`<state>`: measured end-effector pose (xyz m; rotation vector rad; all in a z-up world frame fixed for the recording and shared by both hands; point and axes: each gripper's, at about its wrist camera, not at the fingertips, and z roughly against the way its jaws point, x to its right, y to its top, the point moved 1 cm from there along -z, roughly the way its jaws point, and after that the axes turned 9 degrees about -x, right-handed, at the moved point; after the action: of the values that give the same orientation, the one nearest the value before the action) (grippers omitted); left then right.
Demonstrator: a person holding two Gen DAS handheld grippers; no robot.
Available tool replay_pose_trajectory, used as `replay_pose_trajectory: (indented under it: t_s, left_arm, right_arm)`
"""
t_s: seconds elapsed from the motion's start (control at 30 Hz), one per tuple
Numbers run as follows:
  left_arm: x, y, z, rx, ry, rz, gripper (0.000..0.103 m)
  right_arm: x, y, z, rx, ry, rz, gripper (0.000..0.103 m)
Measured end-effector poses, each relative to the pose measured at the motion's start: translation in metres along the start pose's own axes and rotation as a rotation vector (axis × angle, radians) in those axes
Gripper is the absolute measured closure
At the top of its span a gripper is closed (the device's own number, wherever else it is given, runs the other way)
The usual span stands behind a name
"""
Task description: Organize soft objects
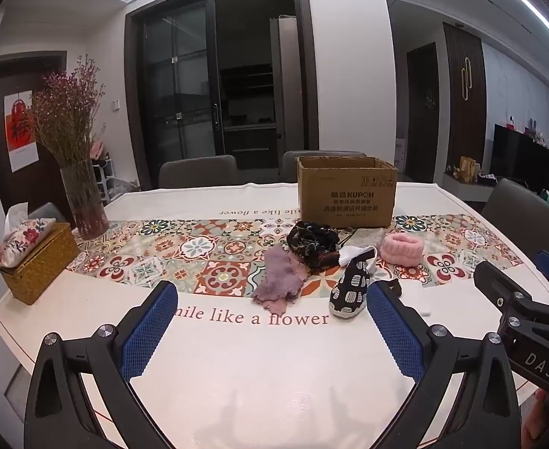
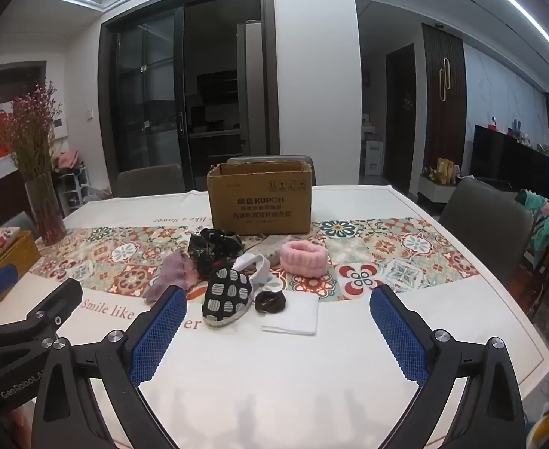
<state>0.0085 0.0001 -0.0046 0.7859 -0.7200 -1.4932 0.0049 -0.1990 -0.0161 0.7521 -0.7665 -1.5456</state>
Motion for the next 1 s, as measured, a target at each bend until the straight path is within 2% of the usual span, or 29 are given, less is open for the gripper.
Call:
replay_pose_trajectory:
  t_s: [0.3,0.63,1.0]
  left_arm:
    - [-0.002,0.000,0.006,-0.005,-0.038,0.020,0.001]
    - [0.000,-0.002,0.016,0.057,-0.006,0.027,0.001]
    - [-0.002,-0.004,0.012,0.050,-0.009,0.033,0.001]
  right_arm:
    - [0.003,-0.002,0.004,0.003,-0.002,0.002,0.003]
    - [0.009,-0.005,0.013,0.023,-0.006,-0.016,0.003]
    - [0.010,-0.006,0.014,0.027,-0.007,-0.015,0.003]
